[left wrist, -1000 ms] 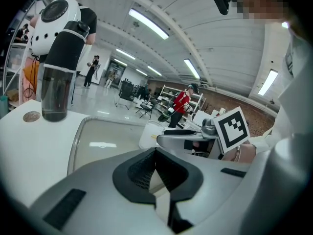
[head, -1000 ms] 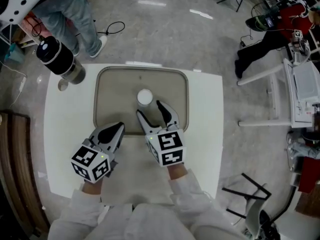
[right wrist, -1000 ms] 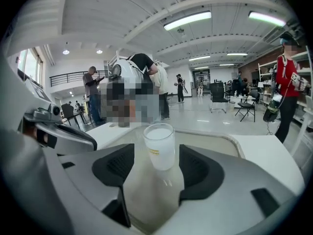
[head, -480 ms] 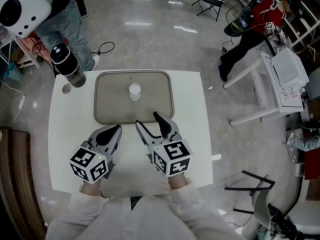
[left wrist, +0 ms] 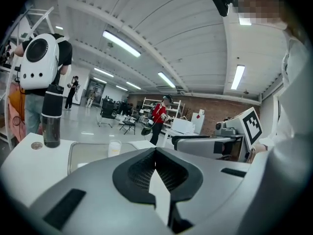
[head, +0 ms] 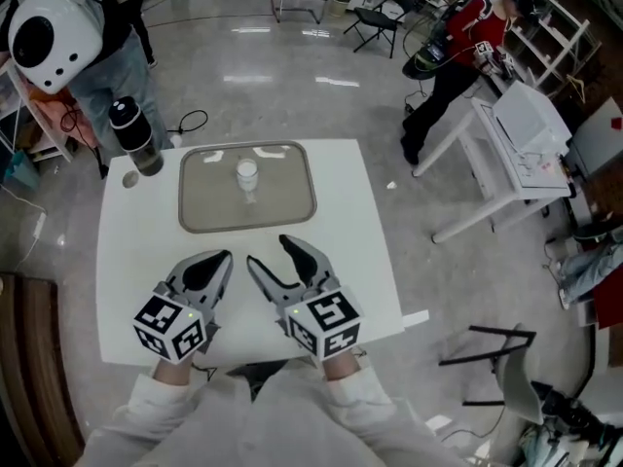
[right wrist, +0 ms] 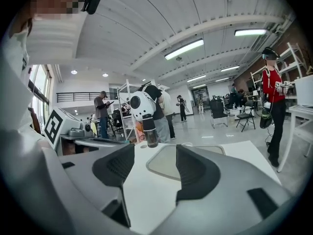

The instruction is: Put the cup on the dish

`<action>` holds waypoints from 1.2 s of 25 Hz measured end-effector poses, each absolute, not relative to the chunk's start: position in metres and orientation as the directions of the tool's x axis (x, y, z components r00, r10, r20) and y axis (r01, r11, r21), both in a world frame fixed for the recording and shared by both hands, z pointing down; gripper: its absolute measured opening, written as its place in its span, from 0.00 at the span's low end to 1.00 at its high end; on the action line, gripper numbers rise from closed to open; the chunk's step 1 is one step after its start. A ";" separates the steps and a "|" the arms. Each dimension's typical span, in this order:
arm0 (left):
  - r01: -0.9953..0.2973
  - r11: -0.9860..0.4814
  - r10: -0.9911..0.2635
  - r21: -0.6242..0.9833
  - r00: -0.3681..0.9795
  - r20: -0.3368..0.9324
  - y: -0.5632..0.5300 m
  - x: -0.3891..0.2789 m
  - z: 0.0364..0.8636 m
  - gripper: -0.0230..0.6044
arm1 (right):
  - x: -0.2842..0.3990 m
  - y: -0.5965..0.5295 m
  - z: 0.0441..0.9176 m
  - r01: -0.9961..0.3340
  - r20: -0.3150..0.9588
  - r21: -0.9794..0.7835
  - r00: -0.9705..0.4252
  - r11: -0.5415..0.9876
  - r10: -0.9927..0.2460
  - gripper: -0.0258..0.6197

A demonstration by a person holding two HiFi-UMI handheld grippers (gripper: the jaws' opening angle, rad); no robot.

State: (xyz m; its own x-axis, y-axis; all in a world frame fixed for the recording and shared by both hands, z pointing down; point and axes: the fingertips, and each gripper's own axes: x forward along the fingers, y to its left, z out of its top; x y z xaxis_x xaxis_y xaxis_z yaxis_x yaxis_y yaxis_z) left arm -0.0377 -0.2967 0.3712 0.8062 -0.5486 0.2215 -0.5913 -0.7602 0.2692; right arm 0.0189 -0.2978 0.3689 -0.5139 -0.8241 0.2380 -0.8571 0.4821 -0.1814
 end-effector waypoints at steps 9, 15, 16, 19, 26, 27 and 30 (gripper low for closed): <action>-0.565 -0.773 -0.511 0.290 0.824 0.242 -0.243 -0.014 0.385 0.03 | 0.026 -0.244 0.357 -0.816 0.185 -0.168 -0.577 0.552 -0.796 0.46; -0.563 -0.779 -0.512 0.277 0.825 0.238 -0.228 -0.008 0.382 0.03 | 0.024 -0.228 0.352 -0.786 0.178 -0.179 -0.618 0.592 -0.766 0.39; -0.565 -0.777 -0.513 0.277 0.824 0.241 -0.225 -0.007 0.381 0.03 | 0.025 -0.226 0.351 -0.786 0.179 -0.179 -0.617 0.591 -0.766 0.35; -0.565 -0.778 -0.508 0.276 0.823 0.255 -0.219 0.001 0.382 0.03 | 0.035 -0.221 0.351 -0.788 0.175 -0.172 -0.615 0.591 -0.769 0.27; -0.528 -0.793 -0.473 0.304 0.848 0.239 -0.207 0.028 0.380 0.03 | 0.058 -0.214 0.352 -0.793 0.186 -0.137 -0.609 0.593 -0.771 0.09; -0.525 -0.796 -0.469 0.301 0.849 0.241 -0.205 0.032 0.381 0.03 | 0.060 -0.213 0.351 -0.794 0.182 -0.122 -0.607 0.595 -0.773 0.08; -0.522 -0.798 -0.464 0.301 0.851 0.246 -0.202 0.042 0.383 0.03 | 0.068 -0.212 0.348 -0.808 0.174 -0.079 -0.588 0.584 -0.790 0.06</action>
State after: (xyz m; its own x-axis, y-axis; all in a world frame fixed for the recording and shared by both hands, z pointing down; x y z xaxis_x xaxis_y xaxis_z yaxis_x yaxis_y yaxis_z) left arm 0.0420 -0.2016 0.3826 0.8511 -0.4639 0.2459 -0.5220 -0.7981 0.3008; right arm 0.0680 -0.2121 0.3483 -0.5882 -0.7897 0.1744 -0.8078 0.5842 -0.0786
